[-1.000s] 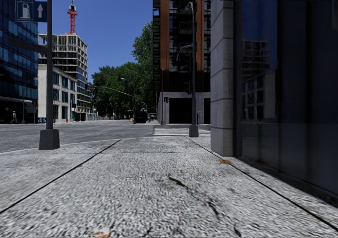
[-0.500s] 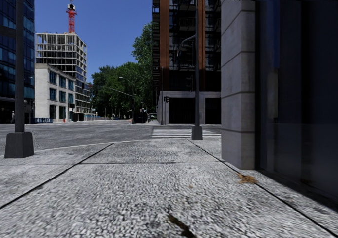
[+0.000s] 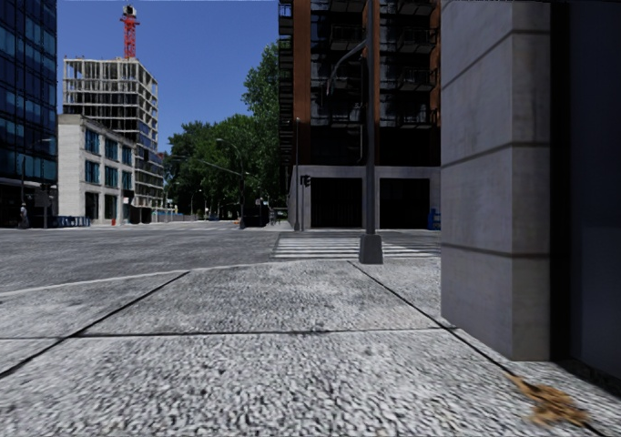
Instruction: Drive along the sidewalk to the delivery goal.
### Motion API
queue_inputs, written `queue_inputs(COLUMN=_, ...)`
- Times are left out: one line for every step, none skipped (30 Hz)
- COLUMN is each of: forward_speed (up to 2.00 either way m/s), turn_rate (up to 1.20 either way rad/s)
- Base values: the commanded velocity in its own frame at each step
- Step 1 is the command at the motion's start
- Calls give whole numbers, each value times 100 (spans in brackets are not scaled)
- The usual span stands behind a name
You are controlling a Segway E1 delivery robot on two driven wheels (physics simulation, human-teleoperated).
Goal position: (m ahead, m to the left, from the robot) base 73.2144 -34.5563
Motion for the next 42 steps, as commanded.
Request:
queue_inputs(forward_speed=200, turn_rate=0)
queue_inputs(forward_speed=200, turn_rate=0)
queue_inputs(forward_speed=200, turn_rate=0)
queue_inputs(forward_speed=200, turn_rate=0)
queue_inputs(forward_speed=200, turn_rate=0)
queue_inputs(forward_speed=200, turn_rate=0)
queue_inputs(forward_speed=200, turn_rate=0)
queue_inputs(forward_speed=200, turn_rate=0)
queue_inputs(forward_speed=200, turn_rate=0)
queue_inputs(forward_speed=200, turn_rate=0)
queue_inputs(forward_speed=200, turn_rate=0)
queue_inputs(forward_speed=200, turn_rate=0)
queue_inputs(forward_speed=200, turn_rate=0)
queue_inputs(forward_speed=200, turn_rate=0)
queue_inputs(forward_speed=197, turn_rate=0)
queue_inputs(forward_speed=190, turn_rate=0)
queue_inputs(forward_speed=183, turn_rate=0)
queue_inputs(forward_speed=165, turn_rate=0)
queue_inputs(forward_speed=149, turn_rate=0)
queue_inputs(forward_speed=144, turn_rate=0)
queue_inputs(forward_speed=144, turn_rate=0)
queue_inputs(forward_speed=143, turn_rate=-1)
queue_inputs(forward_speed=142, turn_rate=-1)
queue_inputs(forward_speed=142, turn_rate=-2)
queue_inputs(forward_speed=142, turn_rate=-2)
queue_inputs(forward_speed=142, turn_rate=-4)
queue_inputs(forward_speed=142, turn_rate=-18)
queue_inputs(forward_speed=142, turn_rate=-26)
queue_inputs(forward_speed=142, turn_rate=-28)
queue_inputs(forward_speed=142, turn_rate=-28)
queue_inputs(forward_speed=142, turn_rate=-29)
queue_inputs(forward_speed=142, turn_rate=-29)
queue_inputs(forward_speed=142, turn_rate=-29)
queue_inputs(forward_speed=142, turn_rate=-29)
queue_inputs(forward_speed=142, turn_rate=-29)
queue_inputs(forward_speed=142, turn_rate=-29)
queue_inputs(forward_speed=142, turn_rate=-29)
queue_inputs(forward_speed=142, turn_rate=-29)
queue_inputs(forward_speed=142, turn_rate=-30)
queue_inputs(forward_speed=142, turn_rate=-30)
queue_inputs(forward_speed=142, turn_rate=-30)
queue_inputs(forward_speed=142, turn_rate=-30)
